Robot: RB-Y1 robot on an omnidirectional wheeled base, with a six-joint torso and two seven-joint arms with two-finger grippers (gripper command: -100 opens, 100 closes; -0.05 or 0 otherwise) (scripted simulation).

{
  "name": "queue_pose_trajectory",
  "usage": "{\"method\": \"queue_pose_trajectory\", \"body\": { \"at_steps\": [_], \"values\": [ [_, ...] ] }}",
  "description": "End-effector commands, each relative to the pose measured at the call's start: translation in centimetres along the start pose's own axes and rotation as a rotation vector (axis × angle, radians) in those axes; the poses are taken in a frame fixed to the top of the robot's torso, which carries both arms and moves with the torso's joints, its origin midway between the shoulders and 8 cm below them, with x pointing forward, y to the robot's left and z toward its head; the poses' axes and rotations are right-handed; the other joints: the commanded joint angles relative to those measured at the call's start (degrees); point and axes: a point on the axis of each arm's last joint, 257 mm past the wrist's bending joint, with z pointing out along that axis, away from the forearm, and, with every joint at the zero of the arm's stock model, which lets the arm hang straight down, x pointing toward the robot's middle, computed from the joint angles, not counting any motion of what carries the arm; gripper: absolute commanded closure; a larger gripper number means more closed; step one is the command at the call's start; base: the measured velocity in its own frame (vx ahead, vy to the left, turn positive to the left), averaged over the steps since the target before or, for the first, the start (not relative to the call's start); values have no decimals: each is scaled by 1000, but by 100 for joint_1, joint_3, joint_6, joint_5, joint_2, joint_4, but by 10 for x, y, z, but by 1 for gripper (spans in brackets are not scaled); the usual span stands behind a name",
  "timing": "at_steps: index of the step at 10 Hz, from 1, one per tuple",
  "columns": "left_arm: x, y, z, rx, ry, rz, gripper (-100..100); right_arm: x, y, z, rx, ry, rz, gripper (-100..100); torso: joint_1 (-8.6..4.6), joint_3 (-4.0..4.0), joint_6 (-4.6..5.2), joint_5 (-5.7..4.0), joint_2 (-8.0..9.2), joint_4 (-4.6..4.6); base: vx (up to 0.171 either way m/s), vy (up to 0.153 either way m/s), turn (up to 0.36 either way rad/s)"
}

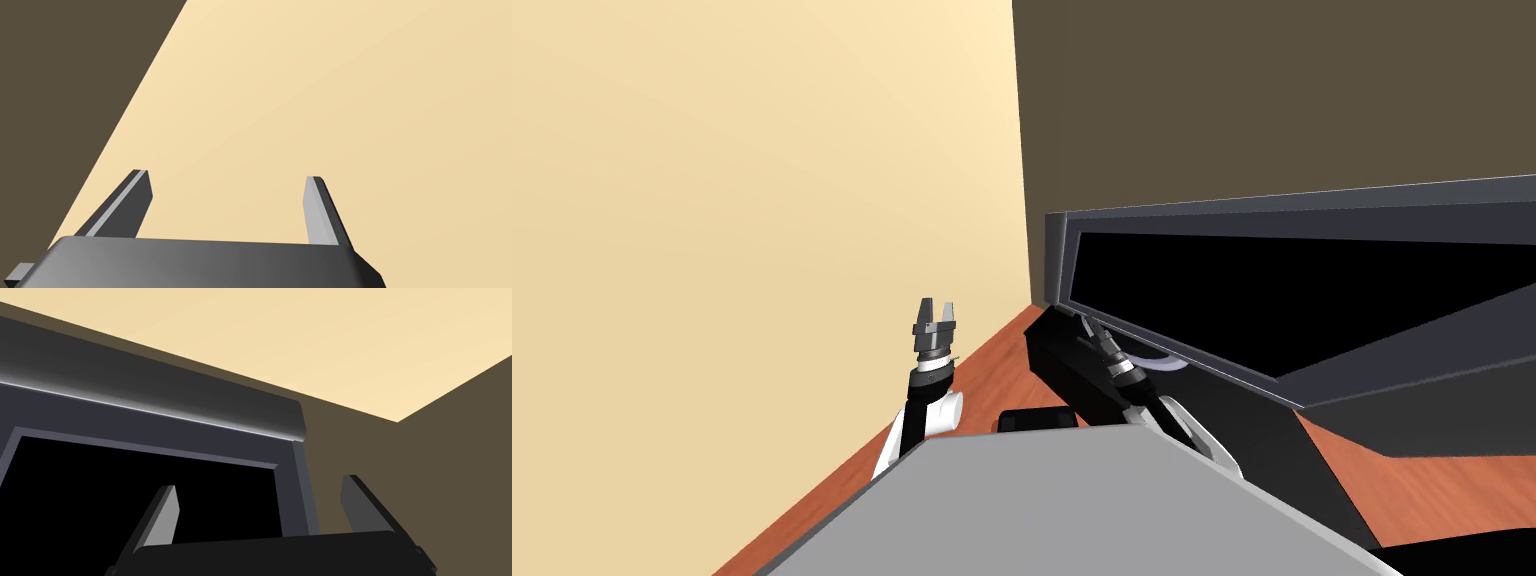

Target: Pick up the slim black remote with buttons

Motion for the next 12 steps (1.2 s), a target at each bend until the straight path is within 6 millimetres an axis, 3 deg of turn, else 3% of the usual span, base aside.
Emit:
{"method": "queue_pose_trajectory", "body": {
  "at_steps": [1, 2, 3, 4, 5, 7, 10, 11, 12],
  "values": [
    [0, 0, 0, 0, 0, 0, 0, 14, -31, -13, 77, 67, -41, -100, 0, 0, 0, 0, 0, 0, 20, 56, 397],
    [0, 0, 0, 0, 0, 0, 0, 22, -52, -23, 129, 108, -67, -100, 4, -2, -2, 1, -5, -1, 28, 58, 351],
    [0, 0, 0, 0, 0, 0, 0, 22, -60, -27, 147, 114, -71, -100, 5, -4, 1, 1, -7, -2, 18, 39, 98],
    [0, 0, 0, 0, 0, 0, 0, 29, -84, -40, 206, 160, -103, -100, 0, -1, 6, 1, -2, -1, 9, 37, 256],
    [0, 0, 0, 0, 0, 0, 0, 29, -84, -40, 206, 160, -103, -100, -1, 1, 1, 0, 1, 0, 9, 23, 126],
    [0, 0, 0, 0, 0, 0, 0, 34, -109, -55, 267, 208, -137, -100, -3, 0, 2, -1, 0, 0, 17, 28, 188],
    [0, 0, 0, 0, 0, 0, 0, 44, -177, -112, 447, 353, -247, -100, -5, -6, 0, -1, -10, -2, 40, 26, 374],
    [0, 0, 0, 0, 0, 0, 0, 44, -179, -114, 453, 354, -247, -100, -8, -7, 3, -1, -11, -3, 38, 7, 63],
    [0, 0, 0, 0, 0, 0, 0, 45, -200, -137, 514, 404, -287, -100, -10, -5, 8, -1, -8, -2, 34, 12, 186]
  ]
}}
